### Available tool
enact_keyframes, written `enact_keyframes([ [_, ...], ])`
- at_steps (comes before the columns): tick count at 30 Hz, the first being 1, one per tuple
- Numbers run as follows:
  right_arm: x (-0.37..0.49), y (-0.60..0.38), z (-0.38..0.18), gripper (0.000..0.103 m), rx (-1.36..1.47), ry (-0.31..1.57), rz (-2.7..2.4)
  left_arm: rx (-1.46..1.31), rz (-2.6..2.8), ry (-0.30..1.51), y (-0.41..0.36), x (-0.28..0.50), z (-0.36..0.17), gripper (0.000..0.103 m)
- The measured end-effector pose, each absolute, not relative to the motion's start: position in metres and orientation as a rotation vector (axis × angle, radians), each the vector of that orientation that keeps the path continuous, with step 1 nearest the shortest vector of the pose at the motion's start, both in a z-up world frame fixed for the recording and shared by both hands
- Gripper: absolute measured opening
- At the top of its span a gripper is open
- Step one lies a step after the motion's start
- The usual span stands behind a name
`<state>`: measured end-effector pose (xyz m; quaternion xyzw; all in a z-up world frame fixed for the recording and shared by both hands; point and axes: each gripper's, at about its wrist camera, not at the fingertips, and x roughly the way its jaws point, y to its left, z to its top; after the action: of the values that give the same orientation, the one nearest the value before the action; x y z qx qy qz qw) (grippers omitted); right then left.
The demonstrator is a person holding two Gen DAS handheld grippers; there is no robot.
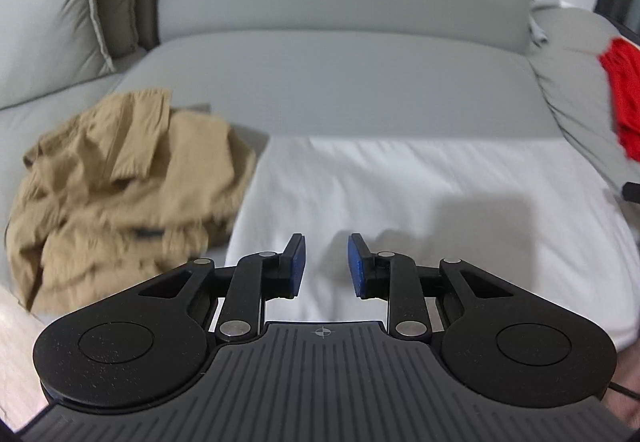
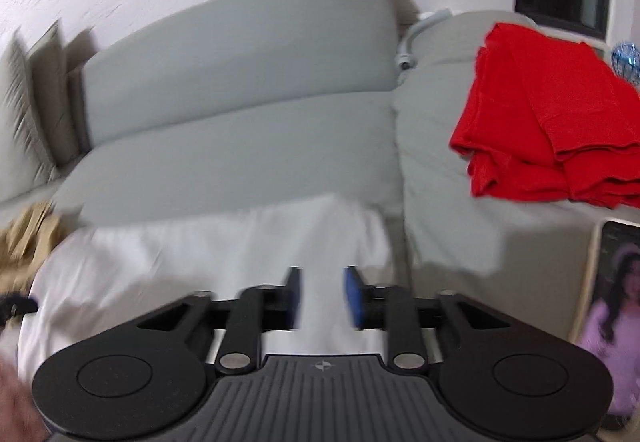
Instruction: Fold clothes
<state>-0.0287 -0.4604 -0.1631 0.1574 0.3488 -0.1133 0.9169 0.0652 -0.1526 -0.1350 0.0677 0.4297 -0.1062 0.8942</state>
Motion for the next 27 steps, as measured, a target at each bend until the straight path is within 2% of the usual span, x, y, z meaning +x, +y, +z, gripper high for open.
enact_keyframes([
  [8,0.036,-0.467,-0.190,0.015,0.292,0.699,-0.187,0.206,-0.161,0.809,-0.180,0.127,-0.162,0.027],
  [14,0.061,-0.458,-0.208,0.014,0.261,0.770,-0.101,0.256,-0.110,0.859,-0.183,0.165,-0.195,0.023],
  [15,0.065,-0.457,-0.211,0.012,0.251,0.787,-0.096,0.247,-0.085,0.873,-0.180,0.170,-0.199,0.023],
  [16,0.068,-0.459,-0.215,0.002,0.241,0.805,-0.131,0.230,-0.049,0.875,-0.174,0.173,-0.202,0.023],
  [18,0.066,-0.470,-0.216,0.000,0.251,0.812,-0.215,0.212,-0.040,0.880,-0.168,0.177,-0.204,0.027],
  [21,0.060,-0.490,-0.216,0.001,0.262,0.830,-0.360,0.260,-0.048,0.876,-0.167,0.179,-0.202,0.031],
  [22,0.057,-0.497,-0.217,0.006,0.266,0.846,-0.409,0.280,-0.041,0.867,-0.168,0.177,-0.199,0.031],
  [25,0.042,-0.508,-0.210,0.007,0.339,0.824,-0.432,0.297,-0.026,0.808,-0.168,0.159,-0.180,0.030],
  [27,0.031,-0.500,-0.199,0.012,0.364,0.780,-0.351,0.305,-0.078,0.778,-0.171,0.139,-0.169,0.030],
])
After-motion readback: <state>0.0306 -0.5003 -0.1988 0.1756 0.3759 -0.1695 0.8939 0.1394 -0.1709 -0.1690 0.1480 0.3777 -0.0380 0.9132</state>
